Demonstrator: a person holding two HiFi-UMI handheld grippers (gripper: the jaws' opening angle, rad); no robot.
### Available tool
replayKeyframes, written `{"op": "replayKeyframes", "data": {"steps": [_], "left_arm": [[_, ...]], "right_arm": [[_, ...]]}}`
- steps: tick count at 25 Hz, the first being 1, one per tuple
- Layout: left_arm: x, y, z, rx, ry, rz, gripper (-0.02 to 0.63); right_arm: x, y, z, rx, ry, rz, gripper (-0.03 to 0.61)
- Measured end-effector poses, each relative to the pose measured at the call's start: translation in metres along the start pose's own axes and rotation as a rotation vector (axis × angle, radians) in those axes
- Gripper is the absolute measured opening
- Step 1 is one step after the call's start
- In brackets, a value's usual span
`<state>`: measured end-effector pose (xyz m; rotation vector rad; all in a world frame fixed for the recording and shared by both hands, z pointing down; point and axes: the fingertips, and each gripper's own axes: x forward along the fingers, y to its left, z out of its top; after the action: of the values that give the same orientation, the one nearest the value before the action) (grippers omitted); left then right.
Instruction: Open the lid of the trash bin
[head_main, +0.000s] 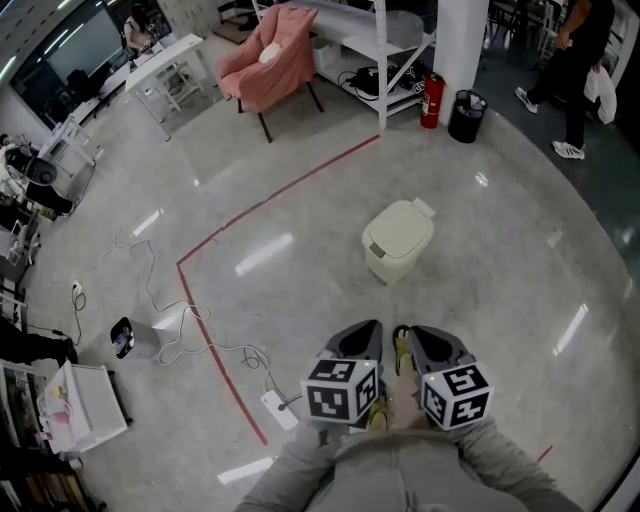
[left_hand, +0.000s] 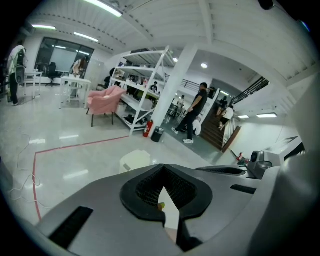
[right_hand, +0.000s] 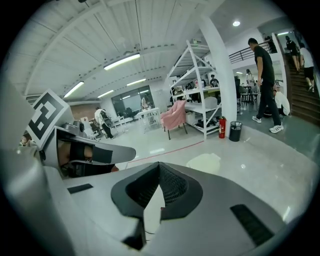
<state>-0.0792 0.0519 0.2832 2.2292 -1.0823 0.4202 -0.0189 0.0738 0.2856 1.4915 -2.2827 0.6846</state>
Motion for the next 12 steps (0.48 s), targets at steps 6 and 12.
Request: {"op": "replayKeyframes", "data": {"steps": [6, 12], "left_arm": [[0.033, 0.014, 0.013, -0.019, 0.010, 0.034, 0.006], [0.072, 0.034, 0.031, -0.049, 0.032, 0.064, 0.006]], "right_arm": [[0.030, -0.024, 0.016, -0.009, 0.012, 0.031, -0.003], [0.068, -0.052, 0.034, -0.023, 0.040, 0.056, -0.003]]}}
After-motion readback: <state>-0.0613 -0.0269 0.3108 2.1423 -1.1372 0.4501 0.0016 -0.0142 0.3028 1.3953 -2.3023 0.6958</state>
